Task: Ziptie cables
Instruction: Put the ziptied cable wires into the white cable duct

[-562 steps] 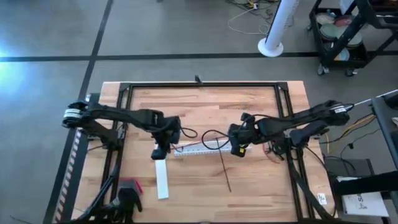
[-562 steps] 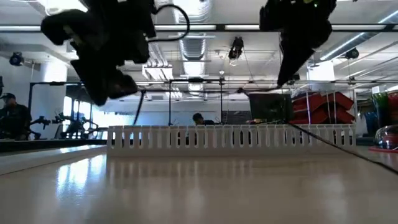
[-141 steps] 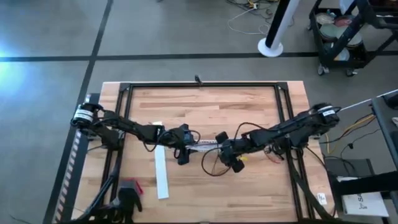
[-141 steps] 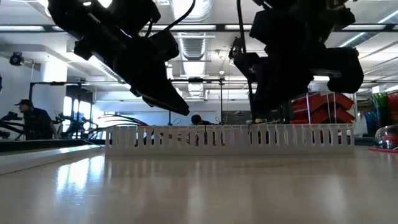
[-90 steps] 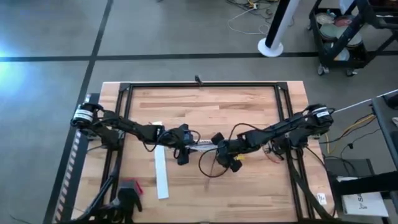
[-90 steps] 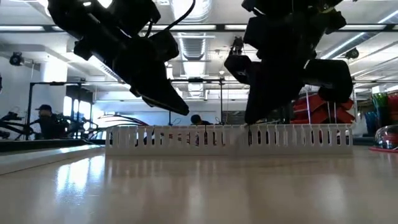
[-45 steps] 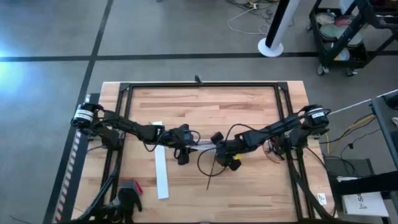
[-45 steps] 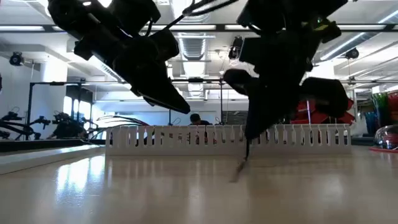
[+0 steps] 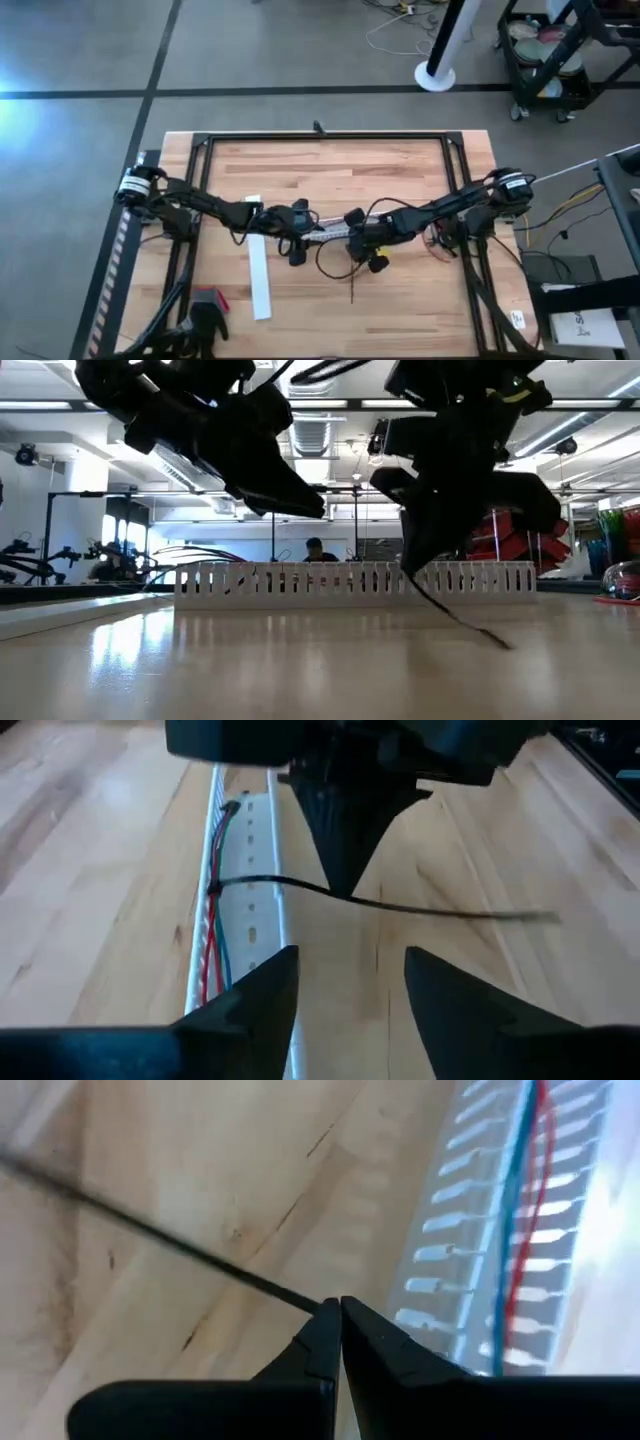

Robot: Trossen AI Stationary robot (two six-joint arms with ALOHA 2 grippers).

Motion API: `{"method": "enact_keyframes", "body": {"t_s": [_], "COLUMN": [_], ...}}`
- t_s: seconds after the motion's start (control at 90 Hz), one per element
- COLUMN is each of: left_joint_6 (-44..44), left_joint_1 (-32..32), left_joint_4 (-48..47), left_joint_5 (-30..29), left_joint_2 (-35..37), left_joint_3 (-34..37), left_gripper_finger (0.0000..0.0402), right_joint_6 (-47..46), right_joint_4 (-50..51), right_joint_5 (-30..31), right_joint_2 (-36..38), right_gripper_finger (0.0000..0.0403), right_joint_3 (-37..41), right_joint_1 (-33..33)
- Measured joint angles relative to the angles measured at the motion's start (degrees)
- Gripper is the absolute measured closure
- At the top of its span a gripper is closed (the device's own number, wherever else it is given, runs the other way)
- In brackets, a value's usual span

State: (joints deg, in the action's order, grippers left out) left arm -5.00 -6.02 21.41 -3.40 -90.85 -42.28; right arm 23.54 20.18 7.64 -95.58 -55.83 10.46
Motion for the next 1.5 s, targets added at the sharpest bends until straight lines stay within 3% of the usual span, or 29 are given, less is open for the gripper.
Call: {"method": "enact_keyframes", "body": {"t_s": [0.178,0.311,0.467,0.578,0.689,0.989,1.144,1.289,1.5], "left_joint_6": [0.33,1.37,1.51,1.52,1.51,0.68,-0.01,-0.01,-0.01], "left_joint_1": [0.00,0.00,0.00,0.00,0.00,0.00,0.00,0.00,0.00], "left_joint_4": [0.27,0.56,0.56,0.65,0.67,1.01,0.99,0.99,0.89], "left_joint_5": [-0.02,-0.02,-0.02,-0.02,-0.05,-0.61,-0.63,-0.63,-0.61], "left_joint_2": [0.00,0.00,-0.02,-0.02,-0.02,-0.04,-0.04,-0.04,-0.04], "left_joint_3": [0.00,0.00,0.00,0.00,0.00,0.00,0.00,0.00,0.00], "left_gripper_finger": [0.0210,0.0215,0.0231,0.0242,0.0252,0.0277,0.0287,0.0294,0.0297], "right_joint_6": [2.17,6.44,5.29,3.77,0.82,-6.73,-10.54,-10.07,-8.55], "right_joint_4": [1.48,2.37,1.81,1.87,1.29,0.22,-4.80,-5.15,-5.52], "right_joint_5": [1.58,2.32,8.85,7.36,7.83,7.39,9.05,12.22,12.50], "right_joint_2": [2.79,3.97,4.12,4.14,4.14,3.53,3.53,3.38,3.23], "right_gripper_finger": [0.0389,0.0345,0.0292,0.0275,0.0282,0.0347,0.0362,0.0358,0.0320], "right_joint_3": [-0.38,-0.36,-0.75,-0.76,-0.73,0.12,1.46,1.59,1.68], "right_joint_1": [0.68,1.51,1.77,2.19,3.06,4.24,5.09,6.01,5.90]}}
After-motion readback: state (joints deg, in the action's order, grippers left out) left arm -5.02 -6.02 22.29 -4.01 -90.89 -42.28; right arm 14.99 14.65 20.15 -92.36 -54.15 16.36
